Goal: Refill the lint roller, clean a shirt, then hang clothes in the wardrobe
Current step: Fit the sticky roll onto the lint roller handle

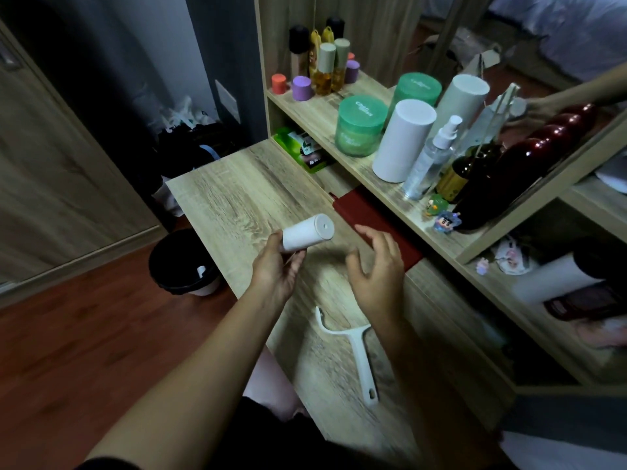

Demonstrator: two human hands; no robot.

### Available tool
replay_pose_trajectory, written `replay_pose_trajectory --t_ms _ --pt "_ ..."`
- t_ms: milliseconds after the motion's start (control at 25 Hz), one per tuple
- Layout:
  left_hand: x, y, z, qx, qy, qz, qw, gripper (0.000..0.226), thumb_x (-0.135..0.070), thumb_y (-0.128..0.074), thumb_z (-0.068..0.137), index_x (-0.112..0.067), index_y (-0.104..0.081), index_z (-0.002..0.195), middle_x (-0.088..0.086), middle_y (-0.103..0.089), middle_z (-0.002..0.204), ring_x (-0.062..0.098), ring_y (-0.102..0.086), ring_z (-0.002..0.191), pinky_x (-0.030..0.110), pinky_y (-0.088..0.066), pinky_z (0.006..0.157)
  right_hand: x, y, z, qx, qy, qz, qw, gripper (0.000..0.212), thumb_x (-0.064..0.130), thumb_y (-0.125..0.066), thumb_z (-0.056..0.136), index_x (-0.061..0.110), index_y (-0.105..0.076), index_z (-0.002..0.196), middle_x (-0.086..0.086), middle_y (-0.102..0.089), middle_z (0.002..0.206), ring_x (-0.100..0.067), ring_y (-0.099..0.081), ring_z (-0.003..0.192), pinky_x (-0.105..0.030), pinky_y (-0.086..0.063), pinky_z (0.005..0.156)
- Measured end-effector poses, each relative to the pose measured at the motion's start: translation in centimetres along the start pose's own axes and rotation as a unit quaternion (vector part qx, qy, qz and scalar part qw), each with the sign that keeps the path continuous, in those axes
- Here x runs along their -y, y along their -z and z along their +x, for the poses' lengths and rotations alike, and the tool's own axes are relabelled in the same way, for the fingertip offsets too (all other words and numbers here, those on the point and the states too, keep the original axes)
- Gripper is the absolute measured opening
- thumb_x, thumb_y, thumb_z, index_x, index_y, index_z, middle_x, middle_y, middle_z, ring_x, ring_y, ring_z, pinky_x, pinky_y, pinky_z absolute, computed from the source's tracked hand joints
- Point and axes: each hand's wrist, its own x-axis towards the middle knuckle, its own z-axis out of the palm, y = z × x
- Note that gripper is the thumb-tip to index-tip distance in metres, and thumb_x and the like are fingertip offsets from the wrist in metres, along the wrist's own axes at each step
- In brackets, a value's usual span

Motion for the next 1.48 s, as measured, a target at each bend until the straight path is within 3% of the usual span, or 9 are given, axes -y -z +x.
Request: replay_pose_trajectory --t_ms 160,320,480,680,920,1040,1240,1320,1480 --pt "0.5 0.1 0.0 -0.006 0.006 0.01 1.0 0.01 -0.015 -0.058 0.088 -0.007 -0.054 0.088 0.013 -0.056 0.092 0.02 -0.062 0.079 0.023 -0.058 0.057 -3.6 -0.6 -4.3 0.114 -0.15 -0.219 0.957 0.044 0.028 -0.055 0.077 0.005 -0.051 0.115 -0.016 -0.054 0.11 -0.031 -0.05 0.103 -0.041 -0.041 0.086" --pt "0.6 0.1 0.1 0.0 -0.002 0.02 1.0 0.013 -0.018 -0.06 0.087 -0.006 -0.054 0.088 0.013 -0.056 0.091 0.019 -0.062 0.076 0.022 -0.058 0.056 -5.7 -1.2 -7.1 0.172 -0.194 -0.361 0.896 0.047 0.038 -0.054 0.075 0.009 -0.046 0.111 -0.015 -0.054 0.11 -0.03 -0.051 0.099 -0.04 -0.044 0.078" --pt "0.4 0.2 0.2 0.001 -0.012 0.017 1.0 0.018 -0.019 -0.061 0.087 -0.006 -0.055 0.097 0.014 -0.057 0.096 0.019 -0.063 0.077 0.021 -0.056 0.052 -6.3 -1.7 -7.4 0.16 -0.256 -0.294 0.907 0.05 0.039 -0.055 0.076 0.009 -0.042 0.114 -0.015 -0.051 0.114 -0.03 -0.052 0.099 -0.036 -0.043 0.068" --pt "0.4 0.7 0.1 0.01 -0.008 0.02 1.0 0.015 -0.016 -0.06 0.085 -0.006 -0.055 0.095 0.013 -0.055 0.095 0.018 -0.061 0.074 0.021 -0.058 0.055 -6.5 -1.9 -7.8 0.151 -0.34 -0.233 0.899 0.049 0.036 -0.053 0.083 0.002 -0.035 0.114 -0.018 -0.061 0.098 -0.028 -0.059 0.075 -0.03 -0.046 0.056" --pt "0.2 1.0 0.0 0.009 -0.008 0.016 1.0 0.02 -0.013 -0.058 0.084 -0.005 -0.055 0.102 0.015 -0.053 0.103 0.018 -0.061 0.079 0.022 -0.058 0.057 -5.8 -2.2 -7.1 0.112 -0.416 -0.141 0.891 0.035 0.021 -0.039 0.094 -0.002 -0.043 0.119 -0.023 -0.063 0.103 -0.026 -0.053 0.074 -0.027 -0.037 0.062" --pt "-0.5 1.2 0.2 -0.002 -0.019 0.013 1.0 0.017 -0.013 -0.059 0.084 -0.006 -0.056 0.099 0.015 -0.055 0.104 0.02 -0.061 0.085 0.023 -0.059 0.061 -4.5 -2.0 -5.6 0.104 -0.369 -0.063 0.922 0.031 0.019 -0.037 0.095 0.007 -0.051 0.12 -0.014 -0.061 0.101 -0.024 -0.053 0.078 -0.029 -0.037 0.066" --pt "-2.6 1.7 0.3 0.004 -0.035 0.006 0.999 0.012 -0.016 -0.061 0.084 -0.007 -0.057 0.092 0.011 -0.057 0.091 0.019 -0.062 0.084 0.023 -0.059 0.067 -2.6 -0.5 -0.9 0.146 -0.207 0.051 0.966 0.022 0.013 -0.037 0.097 0.021 -0.051 0.11 0.01 -0.061 0.079 -0.008 -0.048 0.055 -0.029 -0.037 0.054" --pt "-3.2 1.9 0.2 0.012 -0.037 0.001 0.999 0.012 -0.017 -0.061 0.085 -0.008 -0.057 0.092 0.01 -0.057 0.091 0.018 -0.062 0.085 0.024 -0.058 0.072 -2.3 0.1 0.4 0.123 -0.159 0.051 0.978 0.015 0.018 -0.04 0.097 0.026 -0.053 0.101 0.005 -0.068 0.079 -0.007 -0.046 0.049 -0.027 -0.035 0.048" --pt "-3.4 2.2 0.1 0.025 -0.014 -0.002 1.0 0.013 -0.02 -0.063 0.084 -0.01 -0.056 0.083 0.013 -0.057 0.094 0.019 -0.063 0.086 0.028 -0.056 0.083 -1.6 0.6 1.2 0.144 -0.178 0.04 0.973 0.02 0.041 -0.035 0.095 0.039 -0.054 0.095 0.005 -0.065 0.067 -0.011 -0.056 0.059 -0.031 -0.043 0.057"
